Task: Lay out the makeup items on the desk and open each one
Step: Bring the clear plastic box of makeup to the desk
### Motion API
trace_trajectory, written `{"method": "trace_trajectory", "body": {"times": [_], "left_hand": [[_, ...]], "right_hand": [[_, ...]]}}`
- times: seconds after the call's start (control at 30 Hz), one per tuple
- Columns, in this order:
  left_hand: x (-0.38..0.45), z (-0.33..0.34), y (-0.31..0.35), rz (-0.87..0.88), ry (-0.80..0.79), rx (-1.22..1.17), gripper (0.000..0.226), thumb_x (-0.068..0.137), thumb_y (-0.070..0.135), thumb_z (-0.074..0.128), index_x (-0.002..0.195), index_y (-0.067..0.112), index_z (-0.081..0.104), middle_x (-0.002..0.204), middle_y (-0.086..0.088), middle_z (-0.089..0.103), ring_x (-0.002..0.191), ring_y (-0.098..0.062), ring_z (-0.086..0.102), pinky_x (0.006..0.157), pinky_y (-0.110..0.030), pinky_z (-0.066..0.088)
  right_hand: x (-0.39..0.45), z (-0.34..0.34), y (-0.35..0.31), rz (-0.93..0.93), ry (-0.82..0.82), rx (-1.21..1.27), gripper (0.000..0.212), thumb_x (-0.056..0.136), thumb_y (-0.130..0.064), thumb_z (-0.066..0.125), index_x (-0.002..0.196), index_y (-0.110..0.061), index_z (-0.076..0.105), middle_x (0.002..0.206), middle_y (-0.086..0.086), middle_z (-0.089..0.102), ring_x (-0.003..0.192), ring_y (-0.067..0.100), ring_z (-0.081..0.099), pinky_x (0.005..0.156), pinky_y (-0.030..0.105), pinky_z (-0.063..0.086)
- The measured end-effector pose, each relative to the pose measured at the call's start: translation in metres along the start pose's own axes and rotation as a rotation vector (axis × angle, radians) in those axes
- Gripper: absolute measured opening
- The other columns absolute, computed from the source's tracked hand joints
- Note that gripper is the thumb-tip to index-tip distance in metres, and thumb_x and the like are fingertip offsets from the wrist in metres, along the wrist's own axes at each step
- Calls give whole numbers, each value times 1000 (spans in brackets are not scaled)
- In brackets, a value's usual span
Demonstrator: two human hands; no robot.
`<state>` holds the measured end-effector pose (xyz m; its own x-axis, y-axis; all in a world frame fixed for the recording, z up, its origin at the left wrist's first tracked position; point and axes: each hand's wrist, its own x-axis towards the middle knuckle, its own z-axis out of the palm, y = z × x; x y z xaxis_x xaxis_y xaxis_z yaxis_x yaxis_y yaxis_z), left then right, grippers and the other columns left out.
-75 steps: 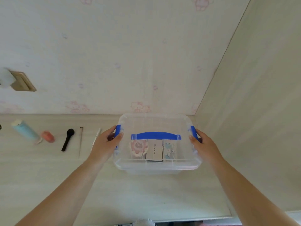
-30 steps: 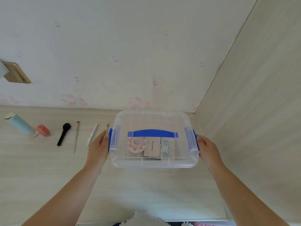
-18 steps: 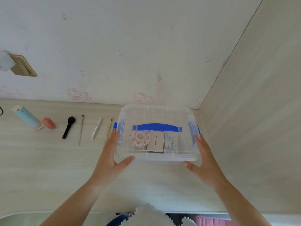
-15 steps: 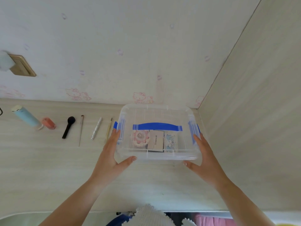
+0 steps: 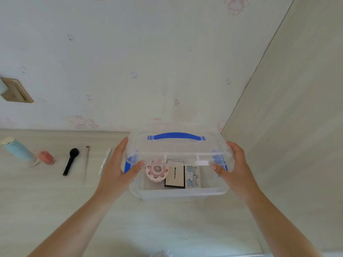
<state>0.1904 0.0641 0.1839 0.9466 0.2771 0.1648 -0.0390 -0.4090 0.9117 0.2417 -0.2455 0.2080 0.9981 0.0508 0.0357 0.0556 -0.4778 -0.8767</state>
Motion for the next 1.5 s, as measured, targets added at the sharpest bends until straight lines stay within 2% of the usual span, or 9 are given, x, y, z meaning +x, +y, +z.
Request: {"method": "trace_trajectory", "body": {"times": [0.07,0.17,0.23,0.3,0.47,0.57,0.77,1.03,1.5], "left_hand": [[18,0,4,-7,3,-32,82,69,60,59,142,36,31,131,49,29,123,26,27,102,-12,24],[45,5,5,-23,22,-52,73,78,56,56,142,35,30,141,32,35,132,10,32,106,-22,28],[62,9,6,-57,47,-47,77,76,67,51,142,33,32,145,19,38,134,2,33,106,-23,30],[76,14,9,-74,68,-49,83,73,74,48,143,34,31,146,21,35,134,5,31,99,-11,27],[113,28,4,-115,54,-117,76,82,54,57,145,33,22,151,13,33,137,1,30,112,-31,26],[130,34,-2,-188,40,-66,76,83,47,60,146,29,22,151,4,35,138,-7,32,113,-42,31],[162,47,-15,-416,-103,105,75,84,48,60,147,28,22,147,-6,40,131,-21,44,102,-38,40],[178,53,-26,-650,-261,164,78,81,56,60,145,27,28,143,-5,46,125,-24,47,105,-40,38],[187,57,-35,-694,-294,173,82,81,59,58,147,27,22,144,-4,45,124,-25,48,101,-41,41]], "right_hand": [[20,0,-2,23,20,52,78,70,-45,71,135,-36,29,129,-29,38,120,-6,38,97,23,35],[56,0,-4,73,44,179,74,76,-39,69,136,-30,28,141,-14,37,130,1,35,98,25,37],[77,1,-8,104,34,215,74,75,-43,68,136,-33,27,145,-11,36,127,-3,35,77,16,45],[92,2,-11,114,14,204,75,76,-44,67,138,-35,26,145,-13,35,123,-6,34,59,9,43],[128,11,-13,97,-22,218,77,78,-47,64,143,-39,23,149,-8,33,131,-1,31,95,24,30],[144,18,-10,138,-47,197,76,82,-44,64,144,-40,21,150,-3,30,136,5,31,94,26,30],[174,25,10,310,-149,56,81,82,-53,58,148,-36,13,151,4,29,134,18,35,94,29,31],[190,29,27,494,-274,-25,94,79,-61,58,149,-34,1,157,2,18,140,24,28,106,38,27],[197,32,36,516,-288,-59,87,82,-60,54,149,-30,8,156,4,21,139,24,30,107,40,29]]}}
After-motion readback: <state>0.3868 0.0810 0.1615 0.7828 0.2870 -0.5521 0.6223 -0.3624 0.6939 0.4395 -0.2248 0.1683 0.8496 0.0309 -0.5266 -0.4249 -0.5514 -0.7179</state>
